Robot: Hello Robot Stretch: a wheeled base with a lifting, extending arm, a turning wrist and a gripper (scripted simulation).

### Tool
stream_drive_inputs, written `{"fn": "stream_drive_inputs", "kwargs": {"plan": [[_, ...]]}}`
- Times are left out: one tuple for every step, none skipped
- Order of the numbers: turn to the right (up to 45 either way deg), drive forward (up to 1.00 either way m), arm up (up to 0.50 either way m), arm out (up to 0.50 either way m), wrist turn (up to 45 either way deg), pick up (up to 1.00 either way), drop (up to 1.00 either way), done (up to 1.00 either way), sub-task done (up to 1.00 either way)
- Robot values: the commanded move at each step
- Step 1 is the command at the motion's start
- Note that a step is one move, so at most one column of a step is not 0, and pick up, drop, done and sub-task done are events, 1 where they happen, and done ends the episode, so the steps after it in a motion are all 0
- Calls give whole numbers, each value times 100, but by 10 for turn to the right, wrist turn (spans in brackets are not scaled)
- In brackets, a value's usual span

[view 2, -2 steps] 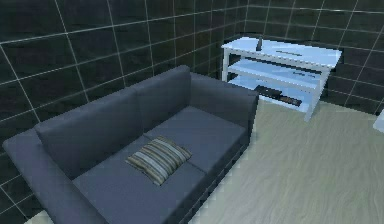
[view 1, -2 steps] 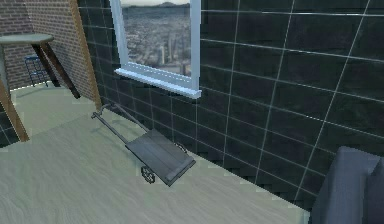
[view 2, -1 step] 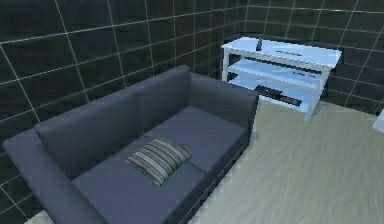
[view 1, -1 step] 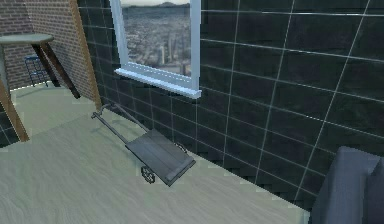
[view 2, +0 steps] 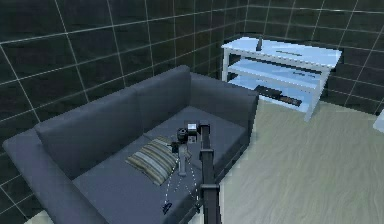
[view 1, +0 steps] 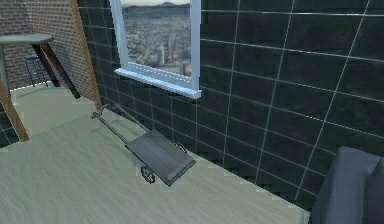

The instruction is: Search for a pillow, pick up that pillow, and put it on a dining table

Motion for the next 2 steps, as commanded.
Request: {"fn": "stream_drive_inputs", "kwargs": {"plan": [[0,0,0,0,450,0,0,0,0],[0,0,0,0,450,0,0,0,0]]}}
